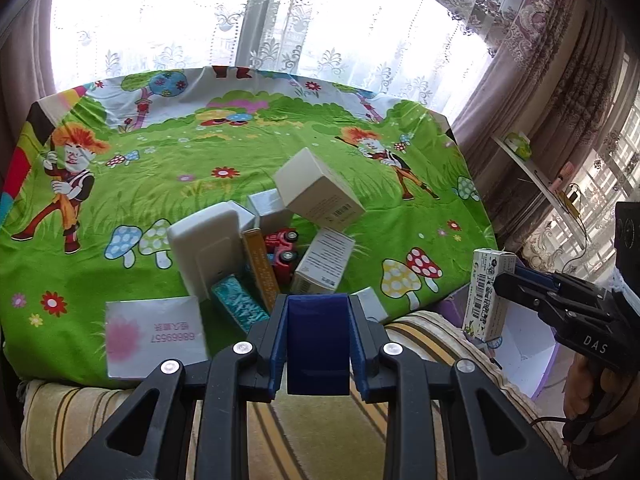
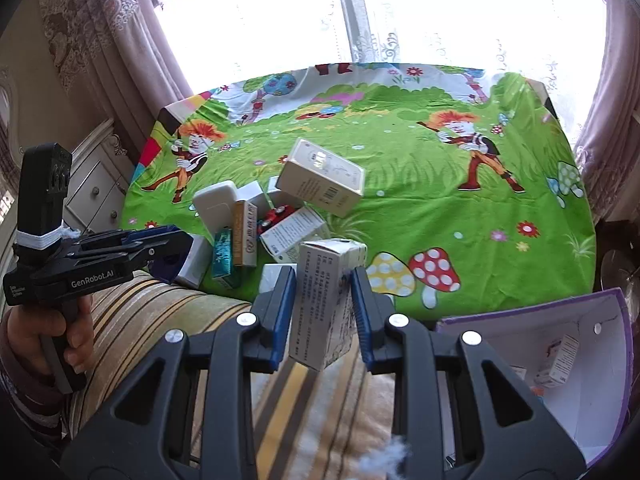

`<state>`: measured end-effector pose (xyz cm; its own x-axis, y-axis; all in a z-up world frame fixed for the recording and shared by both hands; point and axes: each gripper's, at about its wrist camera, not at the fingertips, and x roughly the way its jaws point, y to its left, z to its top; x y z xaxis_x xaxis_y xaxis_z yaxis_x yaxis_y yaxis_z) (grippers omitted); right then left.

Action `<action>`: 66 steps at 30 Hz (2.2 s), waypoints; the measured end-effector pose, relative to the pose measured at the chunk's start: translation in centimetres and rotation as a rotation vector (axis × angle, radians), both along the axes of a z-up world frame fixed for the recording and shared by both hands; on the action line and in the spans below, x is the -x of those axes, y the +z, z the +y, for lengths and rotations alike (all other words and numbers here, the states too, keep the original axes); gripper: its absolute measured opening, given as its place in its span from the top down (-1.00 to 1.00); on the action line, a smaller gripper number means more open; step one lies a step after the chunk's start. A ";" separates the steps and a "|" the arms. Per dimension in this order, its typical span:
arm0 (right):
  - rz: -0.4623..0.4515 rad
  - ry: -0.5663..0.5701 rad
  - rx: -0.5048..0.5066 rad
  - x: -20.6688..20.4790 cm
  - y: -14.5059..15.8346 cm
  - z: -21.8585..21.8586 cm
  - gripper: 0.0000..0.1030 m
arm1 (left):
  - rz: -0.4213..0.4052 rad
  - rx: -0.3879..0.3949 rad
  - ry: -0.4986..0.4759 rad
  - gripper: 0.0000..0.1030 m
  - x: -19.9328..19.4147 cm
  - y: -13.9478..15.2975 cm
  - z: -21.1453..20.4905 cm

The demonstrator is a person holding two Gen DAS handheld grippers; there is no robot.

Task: Organize rigid objects
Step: 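Carry the navy box and medicine box into the purple box and release both, then lift both open tools away from the purple box, then move both open tools back over the boxes on the bed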

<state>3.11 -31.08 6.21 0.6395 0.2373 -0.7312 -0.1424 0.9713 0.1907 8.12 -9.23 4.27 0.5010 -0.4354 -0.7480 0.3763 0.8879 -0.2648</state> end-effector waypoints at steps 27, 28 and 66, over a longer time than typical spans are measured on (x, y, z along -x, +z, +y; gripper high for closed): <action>0.017 -0.528 0.063 10.3 0.2 -19.2 0.19 | 0.039 0.088 -0.470 -0.02 8.9 1.1 -17.8; 0.018 -0.535 0.060 10.4 0.2 -19.4 0.06 | 0.033 0.094 -0.467 -0.12 8.9 1.2 -17.7; 0.096 -0.265 0.063 5.5 -1.1 -9.9 -0.28 | 0.129 0.207 0.084 -0.14 2.0 -1.5 3.3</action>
